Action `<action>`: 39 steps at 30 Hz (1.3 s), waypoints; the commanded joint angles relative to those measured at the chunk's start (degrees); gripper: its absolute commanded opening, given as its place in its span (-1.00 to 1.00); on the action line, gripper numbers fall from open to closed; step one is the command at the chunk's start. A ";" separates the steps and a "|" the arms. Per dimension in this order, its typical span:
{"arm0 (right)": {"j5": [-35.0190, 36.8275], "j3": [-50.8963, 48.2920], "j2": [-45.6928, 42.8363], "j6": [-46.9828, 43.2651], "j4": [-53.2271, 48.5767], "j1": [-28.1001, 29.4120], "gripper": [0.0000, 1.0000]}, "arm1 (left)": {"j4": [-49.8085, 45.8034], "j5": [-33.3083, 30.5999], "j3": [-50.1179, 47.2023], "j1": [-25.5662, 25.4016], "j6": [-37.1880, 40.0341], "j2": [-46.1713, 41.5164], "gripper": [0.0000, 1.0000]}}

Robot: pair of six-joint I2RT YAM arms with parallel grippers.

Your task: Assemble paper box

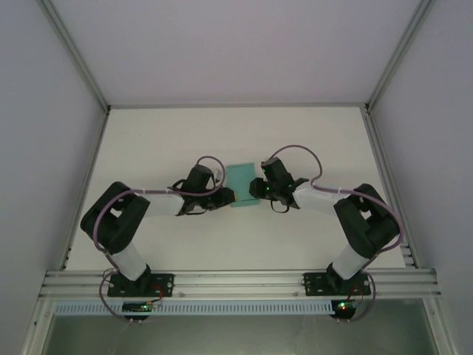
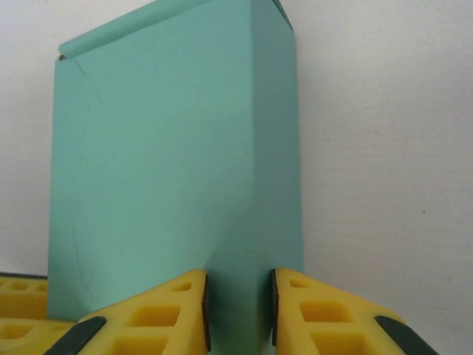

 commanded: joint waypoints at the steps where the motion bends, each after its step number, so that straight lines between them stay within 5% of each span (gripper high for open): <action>1: -2.31 0.25 0.74 -0.64 -15.79 0.07 -0.45 | -11.78 -6.79 2.16 -0.68 4.21 -1.91 -0.16; 5: -0.72 5.14 -1.81 -4.69 -19.22 -1.48 -0.33 | -17.06 -10.80 3.74 -0.67 6.99 -7.32 0.24; 9: 0.15 9.81 -4.61 -7.08 -21.66 -3.43 0.04 | -21.99 -14.60 5.00 -0.33 8.32 -13.80 0.73; 10: -0.19 10.81 -5.31 -7.92 -22.00 -3.86 0.18 | -23.43 -15.67 5.42 -0.18 8.96 -15.40 1.00; 13: -0.49 13.10 -8.15 -9.60 -23.63 -4.77 0.34 | -29.21 -21.12 7.12 0.51 11.46 -20.62 0.99; 16: 0.82 12.34 -13.06 -11.93 -24.53 -6.09 0.98 | -36.05 -30.97 8.31 2.30 13.70 -26.53 0.99; 21: 9.46 3.04 -25.54 -19.33 -21.42 -10.72 0.99 | -38.13 -49.26 3.71 9.57 18.04 -36.54 0.99; 26: 16.04 -13.12 -36.69 -31.51 -8.36 -18.20 0.98 | -21.85 -50.92 -7.37 19.70 30.27 -40.90 0.99; 29: 18.37 -22.34 -39.16 -35.45 5.44 -20.90 0.99 | -5.57 -46.78 -15.41 24.26 36.43 -39.23 0.99; 33: 14.24 -26.87 -37.54 -33.53 13.39 -27.32 0.99 | 5.74 -46.19 -17.23 26.55 42.39 -35.62 0.99; 39: 7.61 -36.29 -25.09 -34.37 45.92 -34.17 0.99 | 22.53 -38.83 -22.19 31.37 45.94 -26.41 0.99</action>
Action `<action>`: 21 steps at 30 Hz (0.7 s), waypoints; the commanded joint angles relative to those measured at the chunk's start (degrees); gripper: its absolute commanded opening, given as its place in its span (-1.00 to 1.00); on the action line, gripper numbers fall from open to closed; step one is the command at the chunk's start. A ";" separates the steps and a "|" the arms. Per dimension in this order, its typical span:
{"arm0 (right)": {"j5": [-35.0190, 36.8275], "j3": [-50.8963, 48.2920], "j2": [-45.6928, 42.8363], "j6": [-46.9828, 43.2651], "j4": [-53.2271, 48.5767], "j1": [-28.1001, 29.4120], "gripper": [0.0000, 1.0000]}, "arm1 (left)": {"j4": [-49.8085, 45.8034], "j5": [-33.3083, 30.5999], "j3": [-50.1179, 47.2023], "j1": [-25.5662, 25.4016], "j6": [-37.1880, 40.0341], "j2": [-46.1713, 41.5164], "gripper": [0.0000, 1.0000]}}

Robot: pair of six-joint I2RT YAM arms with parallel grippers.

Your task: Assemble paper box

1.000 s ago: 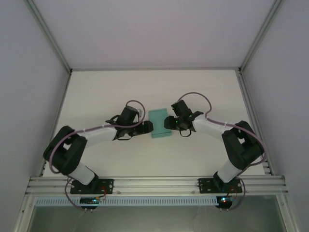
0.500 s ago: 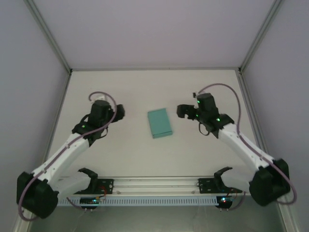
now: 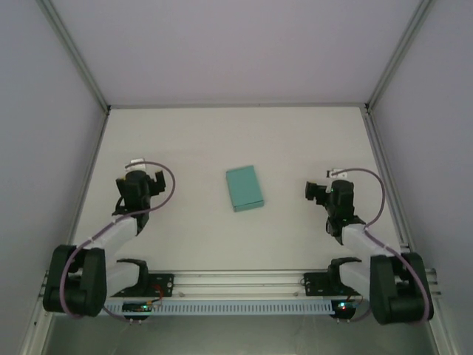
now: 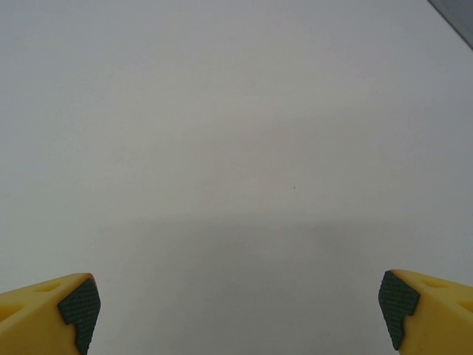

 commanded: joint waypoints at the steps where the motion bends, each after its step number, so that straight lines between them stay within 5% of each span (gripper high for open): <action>1: -4.41 -2.64 6.70 -0.39 23.38 -3.48 0.98 | 20.51 6.58 -4.67 2.52 4.40 5.62 0.99; 9: -15.07 1.57 26.73 0.11 39.41 -8.45 0.98 | 30.53 12.86 -6.77 5.06 7.14 9.29 0.99; 11: -21.70 3.74 25.06 -0.75 32.01 -10.84 0.99 | 41.38 14.64 -9.91 6.83 6.60 14.22 0.99; 13: -15.40 6.67 24.29 -4.19 25.39 -8.36 0.99 | 55.27 13.88 -10.43 8.24 5.59 24.72 0.99; 17: -11.53 8.32 24.52 -5.93 22.43 -5.45 0.99 | 28.56 13.66 -0.18 8.61 4.07 20.99 0.99; 21: -12.01 8.12 24.84 -3.53 22.70 -5.33 0.99 | 34.08 12.76 -2.58 7.55 5.17 21.41 0.99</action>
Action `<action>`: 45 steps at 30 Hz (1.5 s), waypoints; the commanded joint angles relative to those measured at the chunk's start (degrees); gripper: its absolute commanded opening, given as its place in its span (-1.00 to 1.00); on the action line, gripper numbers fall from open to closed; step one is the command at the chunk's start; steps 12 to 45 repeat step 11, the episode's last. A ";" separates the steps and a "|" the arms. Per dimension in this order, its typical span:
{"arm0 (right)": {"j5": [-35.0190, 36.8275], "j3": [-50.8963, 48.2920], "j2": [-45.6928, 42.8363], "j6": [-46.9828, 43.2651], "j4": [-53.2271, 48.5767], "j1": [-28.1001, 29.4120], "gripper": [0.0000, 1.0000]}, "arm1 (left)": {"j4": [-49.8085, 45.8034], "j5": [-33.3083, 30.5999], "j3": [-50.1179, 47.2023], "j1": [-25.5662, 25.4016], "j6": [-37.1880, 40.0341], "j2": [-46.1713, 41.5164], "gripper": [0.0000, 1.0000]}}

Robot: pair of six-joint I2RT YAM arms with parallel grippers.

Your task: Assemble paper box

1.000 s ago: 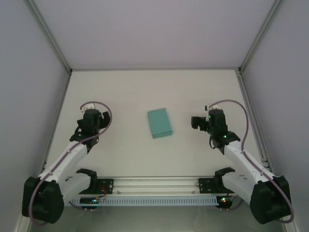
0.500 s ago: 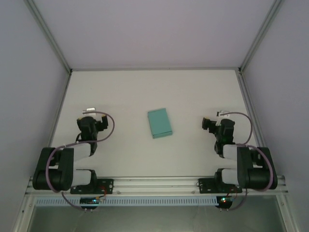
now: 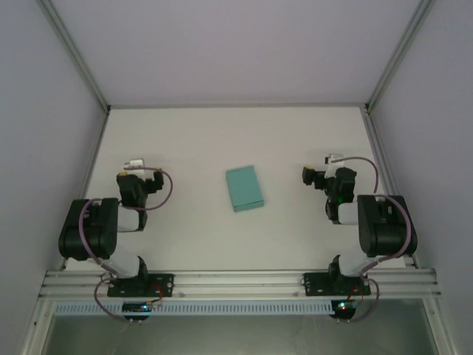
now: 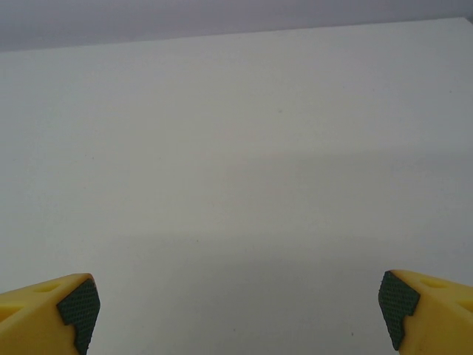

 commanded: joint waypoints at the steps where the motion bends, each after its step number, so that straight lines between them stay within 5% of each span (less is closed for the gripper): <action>1: 1.18 0.18 -0.27 -0.05 -0.86 0.13 0.99 | -2.29 -1.90 2.60 -0.31 -1.00 -0.01 0.99; 45: 2.38 0.35 -0.47 -0.26 -1.25 0.26 0.99 | -2.40 -1.28 2.36 -0.45 -0.59 -0.26 0.99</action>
